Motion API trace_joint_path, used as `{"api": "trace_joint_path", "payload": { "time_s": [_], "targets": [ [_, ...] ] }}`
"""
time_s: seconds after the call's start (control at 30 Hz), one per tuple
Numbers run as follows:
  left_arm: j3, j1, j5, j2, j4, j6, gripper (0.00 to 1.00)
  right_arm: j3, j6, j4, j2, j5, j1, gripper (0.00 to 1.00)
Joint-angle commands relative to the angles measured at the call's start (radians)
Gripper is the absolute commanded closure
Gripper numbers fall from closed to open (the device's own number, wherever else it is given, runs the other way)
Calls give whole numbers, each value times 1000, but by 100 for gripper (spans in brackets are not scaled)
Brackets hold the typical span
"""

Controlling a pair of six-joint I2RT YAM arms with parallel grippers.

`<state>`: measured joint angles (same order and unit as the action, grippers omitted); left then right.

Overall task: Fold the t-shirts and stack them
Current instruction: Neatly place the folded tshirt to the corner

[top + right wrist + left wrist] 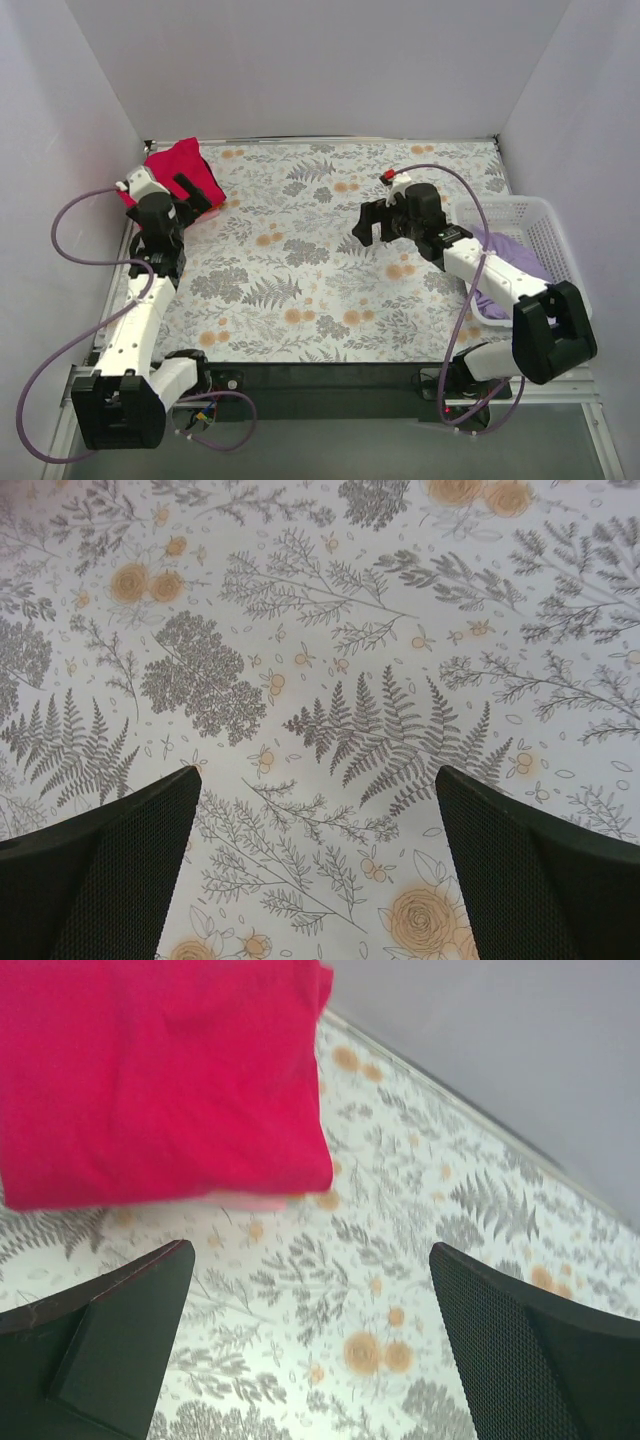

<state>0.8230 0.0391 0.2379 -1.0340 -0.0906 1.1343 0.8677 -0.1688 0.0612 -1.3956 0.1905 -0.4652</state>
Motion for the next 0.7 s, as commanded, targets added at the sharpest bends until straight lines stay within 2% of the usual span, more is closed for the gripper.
{"api": "trace_joint_path", "payload": {
  "time_s": [0.0,0.13,0.33,0.67],
  "targets": [
    [-86,-73,32,52,46,-10,2,-12,20,-4,95,-72,-4,7],
    [-148,-166,-3,84,54,-21,2,-35,26,-30,176,-141,-3,4],
    [-159,-264,-3,103,35,-50,2,-56,28,-60,268,-235,5,2],
    [-177,-321,-77,152,84,-67,2,-93,25,-129,372,-319,14,2]
  ]
}}
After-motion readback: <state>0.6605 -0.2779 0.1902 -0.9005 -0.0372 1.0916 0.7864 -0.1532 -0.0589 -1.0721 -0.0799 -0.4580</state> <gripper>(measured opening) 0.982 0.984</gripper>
